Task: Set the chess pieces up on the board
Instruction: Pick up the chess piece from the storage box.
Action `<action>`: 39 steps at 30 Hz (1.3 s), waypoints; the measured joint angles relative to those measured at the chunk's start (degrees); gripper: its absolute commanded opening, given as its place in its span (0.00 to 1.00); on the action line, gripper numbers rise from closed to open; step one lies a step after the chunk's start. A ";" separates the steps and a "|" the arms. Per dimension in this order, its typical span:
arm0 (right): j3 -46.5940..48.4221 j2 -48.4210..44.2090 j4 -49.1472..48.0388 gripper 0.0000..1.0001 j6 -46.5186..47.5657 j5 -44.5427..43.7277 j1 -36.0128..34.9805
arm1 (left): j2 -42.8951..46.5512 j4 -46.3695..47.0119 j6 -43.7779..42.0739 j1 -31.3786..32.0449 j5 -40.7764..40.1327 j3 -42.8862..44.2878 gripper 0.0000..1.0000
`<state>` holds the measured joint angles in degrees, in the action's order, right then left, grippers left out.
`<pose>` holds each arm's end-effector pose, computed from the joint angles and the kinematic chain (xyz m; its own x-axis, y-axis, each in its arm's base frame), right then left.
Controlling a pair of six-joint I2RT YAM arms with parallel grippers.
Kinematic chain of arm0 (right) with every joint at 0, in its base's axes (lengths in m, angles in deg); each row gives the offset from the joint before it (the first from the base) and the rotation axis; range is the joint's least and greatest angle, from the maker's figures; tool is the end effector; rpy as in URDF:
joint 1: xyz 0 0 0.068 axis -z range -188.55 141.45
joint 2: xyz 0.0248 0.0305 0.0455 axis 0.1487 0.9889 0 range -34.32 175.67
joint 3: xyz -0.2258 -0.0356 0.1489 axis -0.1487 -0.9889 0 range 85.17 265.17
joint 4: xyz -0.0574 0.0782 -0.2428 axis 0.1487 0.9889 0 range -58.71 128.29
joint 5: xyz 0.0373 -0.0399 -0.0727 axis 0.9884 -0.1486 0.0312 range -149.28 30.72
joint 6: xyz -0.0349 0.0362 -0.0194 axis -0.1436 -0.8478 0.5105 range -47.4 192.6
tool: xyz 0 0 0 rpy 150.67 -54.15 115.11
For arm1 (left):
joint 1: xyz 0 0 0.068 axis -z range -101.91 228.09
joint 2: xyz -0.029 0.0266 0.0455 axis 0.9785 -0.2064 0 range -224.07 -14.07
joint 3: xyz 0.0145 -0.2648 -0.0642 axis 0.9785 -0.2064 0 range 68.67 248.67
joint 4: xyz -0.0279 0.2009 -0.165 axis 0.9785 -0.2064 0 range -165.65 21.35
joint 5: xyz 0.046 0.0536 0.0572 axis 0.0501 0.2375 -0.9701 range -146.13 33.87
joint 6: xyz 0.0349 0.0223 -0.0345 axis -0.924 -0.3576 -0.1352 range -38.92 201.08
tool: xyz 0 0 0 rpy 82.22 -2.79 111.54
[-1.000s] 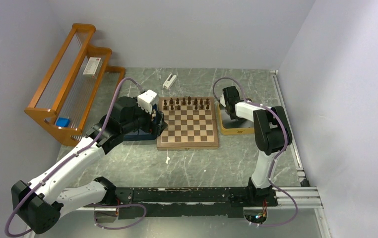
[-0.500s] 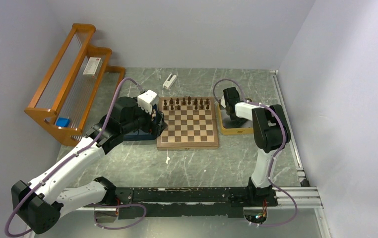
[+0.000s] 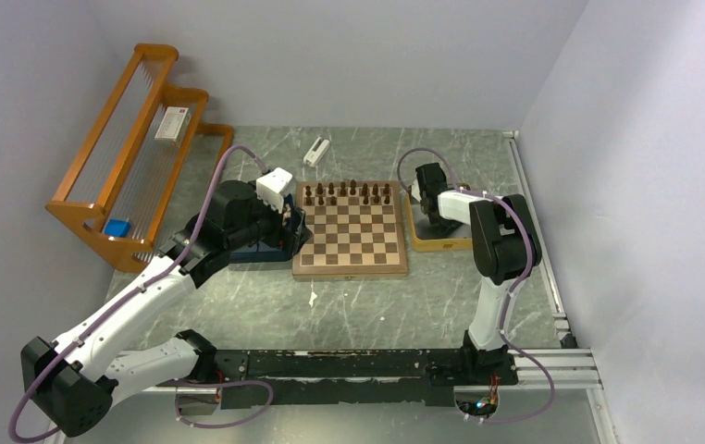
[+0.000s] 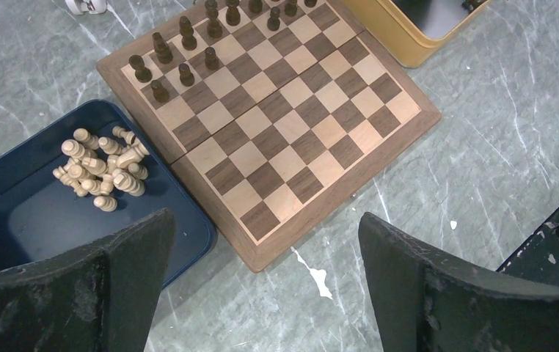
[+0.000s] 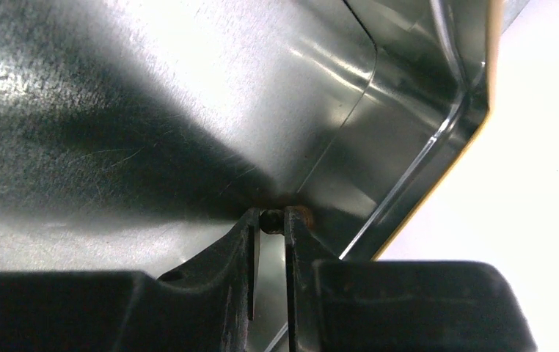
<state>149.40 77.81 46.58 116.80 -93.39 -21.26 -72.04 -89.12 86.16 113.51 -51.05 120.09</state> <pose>0.3702 0.0630 0.1241 -0.6690 -0.7428 0.0257 -0.5610 0.4819 -0.6731 0.1836 -0.1347 0.3192 -0.4257 0.1945 -0.8837 0.6063 0.7863 -0.1190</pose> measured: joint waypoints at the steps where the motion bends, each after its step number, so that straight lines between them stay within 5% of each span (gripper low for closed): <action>1: 0.00 0.00 0.00 0.16 0.00 0.00 0.00 | 0.02 0.00 0.00 0.00 0.00 0.00 0.99; 21: 0.00 -9.11 -0.04 0.12 -3.30 6.51 -1.55 | 0.37 -0.04 0.02 0.00 -0.50 0.00 0.99; 29: -0.11 -19.21 -1.27 0.14 -14.14 17.14 -1.55 | 0.70 -0.50 0.02 0.00 -1.81 0.00 0.99; 39: -5.18 -30.67 -14.21 0.14 -34.10 37.59 -5.20 | 1.77 -0.85 0.04 -0.13 -3.39 0.00 0.99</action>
<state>144.22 47.15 32.37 82.70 -55.80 -26.46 -70.27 -89.97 86.20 113.38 -54.44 120.09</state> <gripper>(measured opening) 0.165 0.988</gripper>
